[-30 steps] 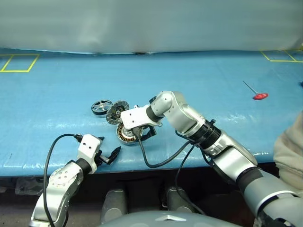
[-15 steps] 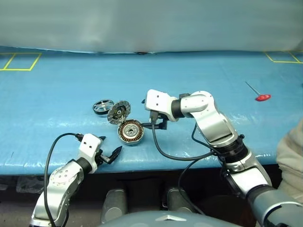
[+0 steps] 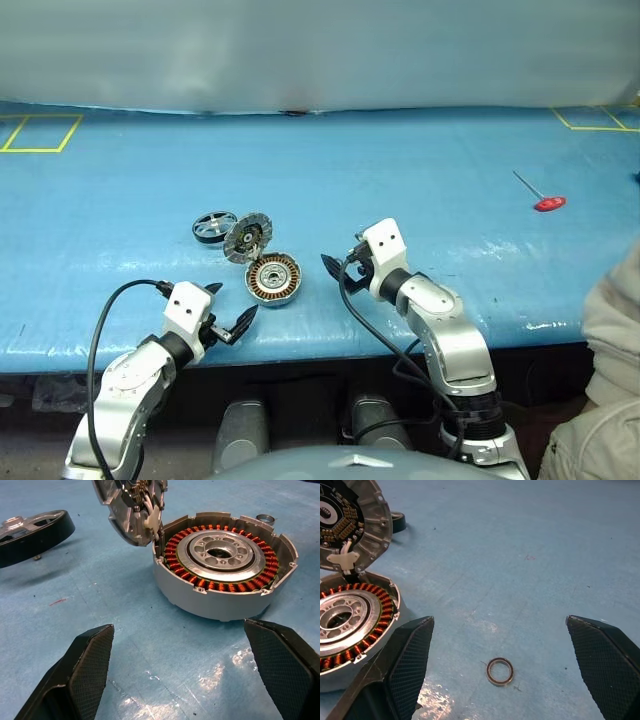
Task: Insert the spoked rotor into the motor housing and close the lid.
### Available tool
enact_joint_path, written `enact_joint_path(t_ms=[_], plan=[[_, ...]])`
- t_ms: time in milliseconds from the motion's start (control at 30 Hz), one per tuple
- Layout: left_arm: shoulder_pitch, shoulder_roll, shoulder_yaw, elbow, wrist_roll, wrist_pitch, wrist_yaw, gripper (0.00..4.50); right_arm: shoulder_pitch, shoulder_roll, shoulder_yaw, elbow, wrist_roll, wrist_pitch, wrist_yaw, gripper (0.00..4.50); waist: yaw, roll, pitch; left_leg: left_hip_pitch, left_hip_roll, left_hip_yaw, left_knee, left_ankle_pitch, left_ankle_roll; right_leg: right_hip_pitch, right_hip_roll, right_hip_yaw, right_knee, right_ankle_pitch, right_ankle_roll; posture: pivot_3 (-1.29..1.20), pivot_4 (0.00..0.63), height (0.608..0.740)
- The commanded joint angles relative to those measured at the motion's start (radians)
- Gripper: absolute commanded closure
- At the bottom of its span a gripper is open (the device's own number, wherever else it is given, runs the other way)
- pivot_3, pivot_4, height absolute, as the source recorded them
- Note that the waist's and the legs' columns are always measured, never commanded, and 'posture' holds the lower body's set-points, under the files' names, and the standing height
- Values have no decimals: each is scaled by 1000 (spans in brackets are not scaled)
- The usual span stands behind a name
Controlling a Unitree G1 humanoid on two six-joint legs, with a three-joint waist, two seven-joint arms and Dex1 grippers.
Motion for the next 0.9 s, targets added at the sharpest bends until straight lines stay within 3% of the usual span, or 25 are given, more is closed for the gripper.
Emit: enact_joint_path(t_ms=[33, 300, 800, 900], plan=[[-1, 7, 9, -35, -1, -20, -4, 0, 13, 22, 29, 55, 19, -99, -48, 39, 0, 0, 0, 0, 0, 0, 0, 0, 0, 0, 0, 0, 0, 0, 0, 0, 150, 740], [0, 11, 10, -39, -1, -20, -5, 0, -8, 32, 34, 190, 32, -207, -115, 39, 0, 0, 0, -1, -1, -1, 0, 0, 0, 0, 0, 0, -1, 0, 0, 0, 150, 740], [3, 4, -1, -47, -2, -18, -1, 0, -15, 11, 48, 295, 38, -215, -169, 39, 0, 0, 0, -1, -1, -1, 0, 0, 0, 1, 0, 0, 0, 0, 0, 0, 150, 740], [2, 2, 0, -45, -1, -20, 1, 0, -15, 9, 59, 303, 35, -213, -175, 649, -1, 0, 0, 0, -1, -1, 0, 0, 0, 1, 0, 0, 0, 0, 0, 0, 150, 740]])
